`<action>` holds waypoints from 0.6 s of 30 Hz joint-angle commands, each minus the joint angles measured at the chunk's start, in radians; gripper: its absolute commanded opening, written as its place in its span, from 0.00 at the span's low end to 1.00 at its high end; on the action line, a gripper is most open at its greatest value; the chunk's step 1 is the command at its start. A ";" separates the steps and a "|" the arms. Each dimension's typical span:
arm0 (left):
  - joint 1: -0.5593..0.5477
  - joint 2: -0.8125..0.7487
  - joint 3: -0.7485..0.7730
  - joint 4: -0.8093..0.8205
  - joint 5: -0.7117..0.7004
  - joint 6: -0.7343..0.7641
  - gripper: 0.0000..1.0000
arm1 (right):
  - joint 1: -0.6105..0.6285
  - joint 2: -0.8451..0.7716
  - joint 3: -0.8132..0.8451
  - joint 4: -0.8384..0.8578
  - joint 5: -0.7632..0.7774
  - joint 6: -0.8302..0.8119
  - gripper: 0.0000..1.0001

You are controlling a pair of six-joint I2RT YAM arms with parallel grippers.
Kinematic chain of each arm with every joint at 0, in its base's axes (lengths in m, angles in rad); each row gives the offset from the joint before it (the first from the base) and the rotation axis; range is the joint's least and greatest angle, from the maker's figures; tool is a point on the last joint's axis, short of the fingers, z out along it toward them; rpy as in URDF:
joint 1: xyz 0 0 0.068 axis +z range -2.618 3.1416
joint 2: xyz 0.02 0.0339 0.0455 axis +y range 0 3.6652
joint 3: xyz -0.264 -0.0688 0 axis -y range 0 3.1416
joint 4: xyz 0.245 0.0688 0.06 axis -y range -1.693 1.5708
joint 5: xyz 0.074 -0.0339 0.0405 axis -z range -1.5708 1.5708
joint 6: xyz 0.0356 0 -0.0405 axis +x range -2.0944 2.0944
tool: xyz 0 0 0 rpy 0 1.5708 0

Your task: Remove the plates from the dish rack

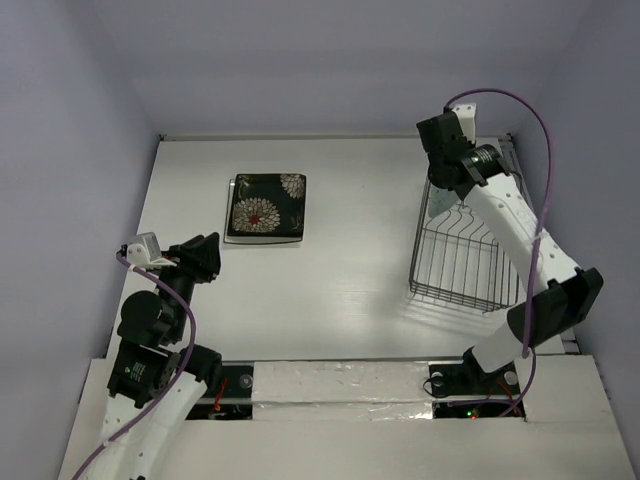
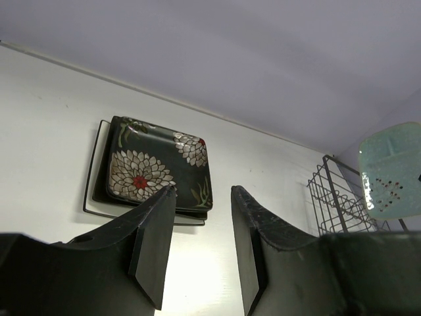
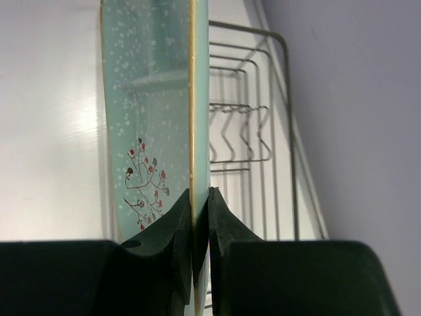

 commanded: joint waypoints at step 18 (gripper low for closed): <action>-0.004 0.021 -0.005 0.041 0.003 0.005 0.37 | 0.431 -0.244 -0.588 0.805 -0.517 0.457 0.00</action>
